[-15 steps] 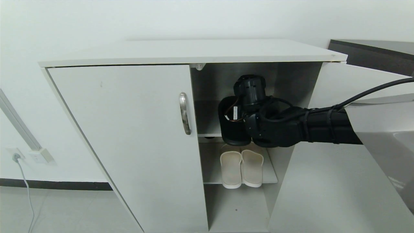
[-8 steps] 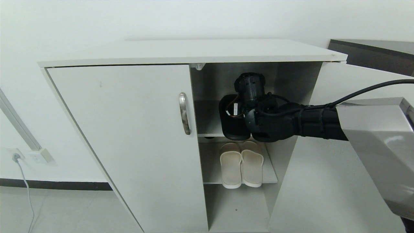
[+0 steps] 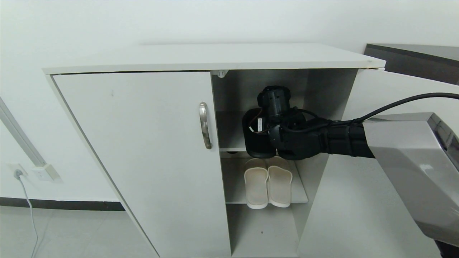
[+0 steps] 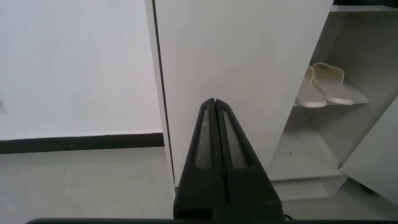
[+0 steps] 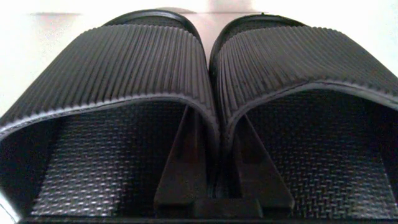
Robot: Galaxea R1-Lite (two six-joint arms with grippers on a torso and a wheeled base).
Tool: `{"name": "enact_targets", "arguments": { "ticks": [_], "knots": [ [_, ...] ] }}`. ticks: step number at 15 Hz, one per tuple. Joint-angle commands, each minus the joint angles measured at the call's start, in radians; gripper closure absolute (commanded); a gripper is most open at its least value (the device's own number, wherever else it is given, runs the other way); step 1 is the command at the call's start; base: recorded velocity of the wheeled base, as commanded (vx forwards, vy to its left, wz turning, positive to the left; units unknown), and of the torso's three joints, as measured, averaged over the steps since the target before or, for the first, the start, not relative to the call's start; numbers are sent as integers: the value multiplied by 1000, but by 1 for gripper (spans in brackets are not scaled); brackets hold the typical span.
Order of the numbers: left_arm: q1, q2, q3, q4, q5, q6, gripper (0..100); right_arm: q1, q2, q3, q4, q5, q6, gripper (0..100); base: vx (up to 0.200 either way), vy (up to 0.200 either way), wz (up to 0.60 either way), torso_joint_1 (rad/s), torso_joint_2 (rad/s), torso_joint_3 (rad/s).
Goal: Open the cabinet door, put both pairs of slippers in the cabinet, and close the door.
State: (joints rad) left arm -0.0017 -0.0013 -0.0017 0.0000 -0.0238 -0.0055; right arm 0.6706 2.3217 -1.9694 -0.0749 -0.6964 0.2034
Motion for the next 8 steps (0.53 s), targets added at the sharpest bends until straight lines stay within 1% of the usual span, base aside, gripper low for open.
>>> {"name": "enact_targets", "arguments": {
  "ticks": [1,2,8],
  "knots": [
    [0,1,0,0,1,-2,100,0,2,0,0,0,-1,100,0,0,0,0,0,0],
    [0,1,0,0,2,-4,100,0,2,3,0,0,1,0,0,0,0,0,0,0],
    [0,1,0,0,4,-5,100,3,-22,35,-2,-5,4,0,0,0,0,0,0,0]
  ]
}}
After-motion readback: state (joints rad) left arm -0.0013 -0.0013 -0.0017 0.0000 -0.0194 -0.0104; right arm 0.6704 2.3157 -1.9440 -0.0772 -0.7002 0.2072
